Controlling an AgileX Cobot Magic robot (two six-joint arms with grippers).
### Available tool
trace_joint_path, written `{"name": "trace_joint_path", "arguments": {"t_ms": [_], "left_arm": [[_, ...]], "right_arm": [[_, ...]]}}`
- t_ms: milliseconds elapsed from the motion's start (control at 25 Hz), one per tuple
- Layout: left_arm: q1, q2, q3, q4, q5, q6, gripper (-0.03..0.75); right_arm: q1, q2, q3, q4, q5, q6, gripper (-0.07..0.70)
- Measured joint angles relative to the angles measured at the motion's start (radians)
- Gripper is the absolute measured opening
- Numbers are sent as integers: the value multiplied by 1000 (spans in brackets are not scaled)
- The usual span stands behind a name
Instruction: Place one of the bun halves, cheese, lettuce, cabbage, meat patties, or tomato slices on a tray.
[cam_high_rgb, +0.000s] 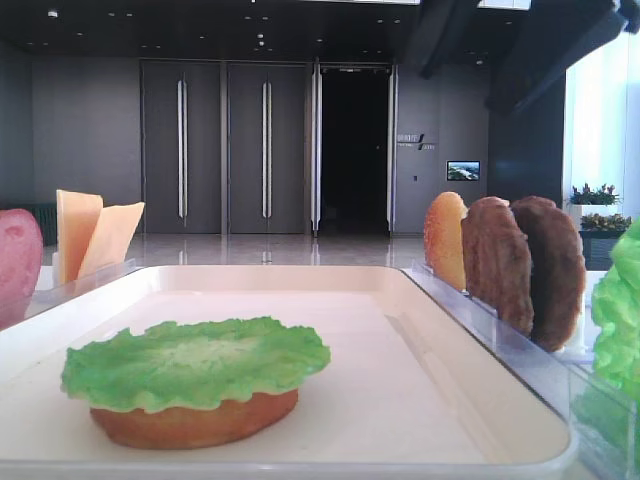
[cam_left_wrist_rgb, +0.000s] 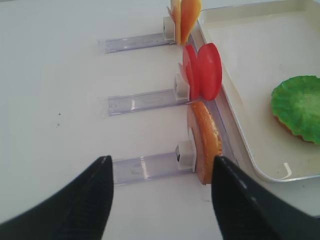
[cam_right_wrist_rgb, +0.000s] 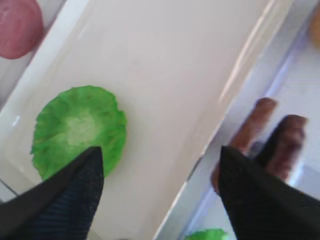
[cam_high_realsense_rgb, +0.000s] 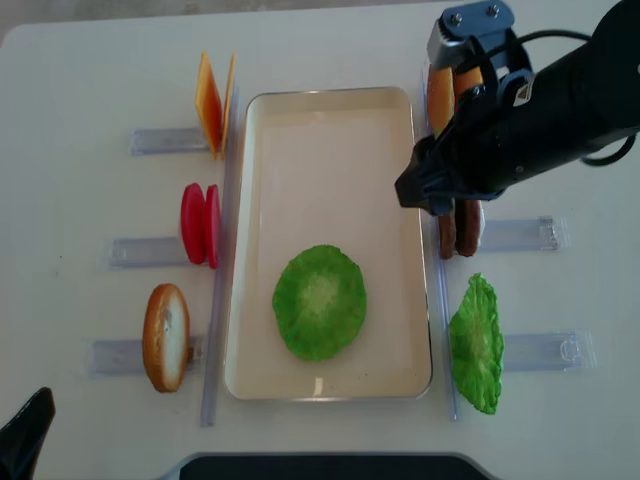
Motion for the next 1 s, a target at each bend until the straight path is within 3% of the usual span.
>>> {"name": "trace_joint_path", "arguments": {"t_ms": [160,280,440,840,1000], "left_arm": [[0,0,0,0,0,0,471],[0,0,0,0,0,0,471],[0,0,0,0,0,0,471],[0,0,0,0,0,0,471],[0,0,0,0,0,0,471]], "right_arm": [[0,-3,-99,-247,110,179,496],[-22,-3,-166,-339,176,242,496],[-121,-3,-226,-355,194,260,496],[-484,9,-242,-367,227,264,496],[-552,10,-242,-411,231,263,496]]}}
